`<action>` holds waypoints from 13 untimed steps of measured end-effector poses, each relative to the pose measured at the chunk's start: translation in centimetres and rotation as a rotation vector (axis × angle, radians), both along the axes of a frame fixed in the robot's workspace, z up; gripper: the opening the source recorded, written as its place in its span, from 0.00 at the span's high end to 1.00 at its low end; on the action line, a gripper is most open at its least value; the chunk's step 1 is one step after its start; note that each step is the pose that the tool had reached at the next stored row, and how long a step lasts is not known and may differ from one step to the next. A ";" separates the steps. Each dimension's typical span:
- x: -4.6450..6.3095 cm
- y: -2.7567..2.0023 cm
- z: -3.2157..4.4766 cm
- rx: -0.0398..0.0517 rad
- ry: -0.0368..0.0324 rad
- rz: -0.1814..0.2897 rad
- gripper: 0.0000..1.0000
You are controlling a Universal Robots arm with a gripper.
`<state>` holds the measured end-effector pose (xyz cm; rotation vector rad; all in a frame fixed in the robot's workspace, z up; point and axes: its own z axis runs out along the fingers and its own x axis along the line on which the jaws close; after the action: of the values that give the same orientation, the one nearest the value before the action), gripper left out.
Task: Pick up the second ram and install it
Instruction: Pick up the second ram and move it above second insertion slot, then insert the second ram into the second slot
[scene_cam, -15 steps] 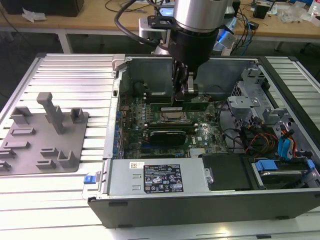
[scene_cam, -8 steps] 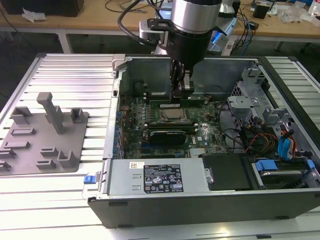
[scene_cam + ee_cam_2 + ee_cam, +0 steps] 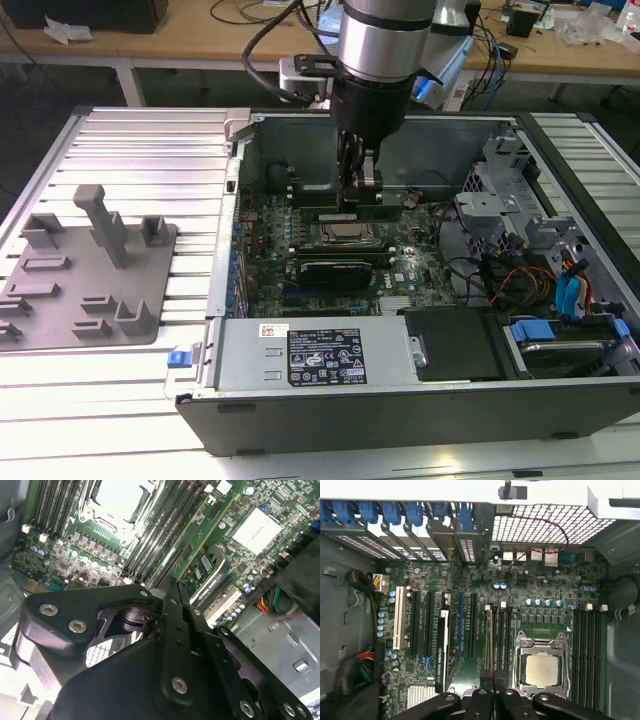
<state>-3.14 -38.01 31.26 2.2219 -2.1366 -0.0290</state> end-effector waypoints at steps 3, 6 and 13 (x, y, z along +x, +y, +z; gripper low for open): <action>0.0 0.63 -0.44 -0.0045 -0.0001 0.000 0.91; 0.0 0.64 -0.45 -0.0058 -0.0001 0.000 0.91; 0.0 0.64 -0.45 -0.0064 -0.0001 0.000 0.91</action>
<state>-3.14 -37.37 30.80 2.2185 -2.1337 -0.0221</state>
